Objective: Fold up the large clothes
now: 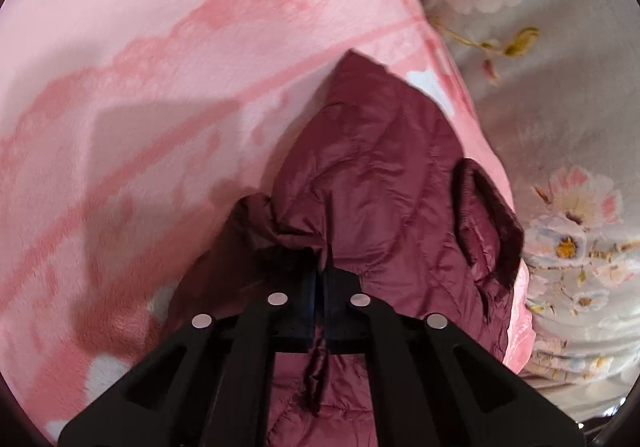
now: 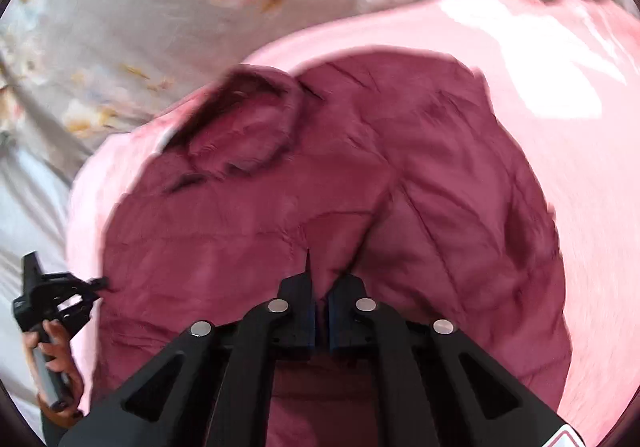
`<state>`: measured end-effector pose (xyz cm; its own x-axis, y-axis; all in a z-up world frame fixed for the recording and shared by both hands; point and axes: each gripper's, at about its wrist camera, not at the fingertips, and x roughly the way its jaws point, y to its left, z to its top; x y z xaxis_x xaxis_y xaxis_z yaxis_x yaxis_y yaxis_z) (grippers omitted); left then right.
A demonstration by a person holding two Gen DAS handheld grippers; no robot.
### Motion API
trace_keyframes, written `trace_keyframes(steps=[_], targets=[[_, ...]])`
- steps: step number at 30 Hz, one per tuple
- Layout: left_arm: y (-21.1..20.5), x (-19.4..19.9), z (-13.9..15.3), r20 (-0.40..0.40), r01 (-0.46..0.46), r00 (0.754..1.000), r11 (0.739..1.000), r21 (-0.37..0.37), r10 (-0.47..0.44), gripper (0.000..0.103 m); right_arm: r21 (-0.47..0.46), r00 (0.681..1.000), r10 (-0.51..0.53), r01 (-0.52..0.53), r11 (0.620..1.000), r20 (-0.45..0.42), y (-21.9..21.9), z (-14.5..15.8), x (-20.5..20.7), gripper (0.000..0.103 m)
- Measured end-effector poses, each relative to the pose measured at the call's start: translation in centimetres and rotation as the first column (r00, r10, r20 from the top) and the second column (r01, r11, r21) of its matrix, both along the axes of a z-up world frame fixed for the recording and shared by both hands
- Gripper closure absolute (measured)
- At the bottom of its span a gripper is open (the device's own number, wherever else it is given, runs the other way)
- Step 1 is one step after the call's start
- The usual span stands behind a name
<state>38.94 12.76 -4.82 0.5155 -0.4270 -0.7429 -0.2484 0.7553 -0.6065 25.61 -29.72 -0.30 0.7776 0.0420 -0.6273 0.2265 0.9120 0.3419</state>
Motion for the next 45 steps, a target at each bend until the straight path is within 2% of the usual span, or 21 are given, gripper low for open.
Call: trace_keyframes(steps=[3, 4, 6, 7, 9, 12, 16, 17, 19, 20, 21, 23, 26, 29, 31, 33, 35, 37, 40, 44, 45], targets=[[0.1, -1.7, 3.2, 0.121, 0.002, 0.993, 0.999, 0.038, -0.007, 0.103, -0.087, 0.988, 0.027, -0.014, 0.996, 0.149, 1.1, 3.7, -1.9, 0.100], [0.2, -2.3, 4.0, 0.153, 0.007, 0.988, 0.998, 0.057, -0.016, 0.103, -0.113, 0.987, 0.030, -0.012, 0.993, 0.155, 1.4, 3.9, -2.0, 0.100], [-0.1, -3.2, 4.3, 0.172, 0.006, 0.985, 0.993, 0.121, -0.027, 0.103, -0.190, 0.997, 0.033, -0.020, 0.982, 0.064, 1.9, 1.8, -1.1, 0.101], [-0.5, -3.2, 3.8, 0.164, 0.012, 0.986, 0.987, 0.159, -0.038, 0.103, -0.201, 1.000, 0.021, -0.021, 0.979, -0.003, 1.8, -0.3, -0.3, 0.101], [-1.5, -2.9, 2.1, 0.120, 0.028, 0.991, 0.971, 0.238, -0.058, 0.103, -0.196, 0.998, 0.003, -0.016, 0.980, -0.068, 1.5, -3.0, 0.4, 0.101], [-2.0, -2.8, -0.5, 0.070, 0.042, 0.996, 0.964, 0.263, -0.062, 0.103, -0.180, 0.993, -0.016, -0.005, 0.984, -0.114, 0.9, -5.8, 0.3, 0.101], [-2.6, -2.8, -1.5, 0.080, 0.051, 0.993, 0.946, 0.320, -0.081, 0.101, -0.167, 0.987, -0.002, -0.025, 0.986, -0.158, 0.8, -7.2, 0.7, 0.100], [-2.7, -2.8, -1.4, 0.082, 0.056, 0.993, 0.937, 0.344, -0.089, 0.100, -0.169, 0.987, -0.001, -0.027, 0.985, -0.160, 0.8, -7.1, 0.5, 0.100], [-3.0, -3.1, -0.9, 0.085, 0.061, 0.991, 0.922, 0.383, -0.100, 0.098, -0.163, 0.988, -0.015, -0.011, 0.987, -0.153, 0.4, -6.1, -0.4, 0.093], [-3.0, -3.5, -0.4, 0.090, 0.064, 0.990, 0.917, 0.394, -0.108, 0.091, -0.160, 0.989, -0.028, 0.005, 0.987, -0.145, 0.0, -5.6, -0.8, 0.090], [-2.7, -4.1, 0.3, 0.103, 0.061, 0.988, 0.910, 0.410, -0.112, 0.075, -0.168, 0.991, -0.062, 0.041, 0.985, -0.120, -0.5, -4.5, -1.9, 0.084], [-2.2, -5.2, 2.2, 0.157, 0.034, 0.981, 0.896, 0.443, -0.115, 0.057, -0.203, 0.992, -0.111, 0.096, 0.974, -0.060, -0.8, -2.8, -3.4, 0.077], [-3.2, -5.6, 5.9, 0.233, 0.006, 0.962, 0.863, 0.505, -0.143, 0.056, -0.214, 0.997, -0.081, 0.078, 0.974, -0.006, 0.3, 0.1, -3.8, 0.076], [-6.1, -4.2, 6.8, 0.227, 0.055, 0.954, 0.862, 0.504, -0.193, 0.056, -0.219, 1.000, 0.008, -0.010, 0.976, -0.010, 3.0, 1.3, -2.1, 0.076], [-8.9, -3.4, 5.8, 0.181, 0.127, 0.950, 0.845, 0.519, -0.254, 0.056, -0.268, 0.996, 0.071, -0.082, 0.960, -0.047, 5.7, 0.6, -0.4, 0.076], [-11.8, -3.4, 3.9, 0.127, 0.202, 0.939, 0.815, 0.544, -0.318, 0.056, -0.299, 0.990, 0.111, -0.133, 0.945, -0.089, 7.7, -0.8, 0.5, 0.076], [-13.7, -3.8, 2.1, 0.091, 0.246, 0.929, 0.781, 0.573, -0.359, 0.056, -0.319, 0.983, 0.132, -0.167, 0.933, -0.128, 8.9, -2.4, 0.8, 0.076], [-14.5, -4.0, 0.2, 0.054, 0.274, 0.927, 0.769, 0.578, -0.371, 0.056, -0.335, 0.975, 0.143, -0.194, 0.922, -0.171, 9.7, -4.0, 1.1, 0.076], [-14.7, -4.7, -1.3, 0.064, 0.263, 0.926, 0.757, 0.598, -0.372, 0.055, -0.341, 0.968, 0.151, -0.213, 0.916, -0.201, 10.2, -6.0, 0.9, 0.076], [-14.9, -5.5, -2.0, 0.095, 0.235, 0.921, 0.734, 0.637, -0.378, 0.054, -0.326, 0.970, 0.149, -0.206, 0.923, -0.192, 9.8, -6.3, 0.8, 0.075], [-15.1, -5.8, -2.2, 0.107, 0.223, 0.918, 0.722, 0.655, -0.382, 0.054, -0.321, 0.971, 0.149, -0.204, 0.925, -0.190, 9.8, -6.4, 0.7, 0.075]])
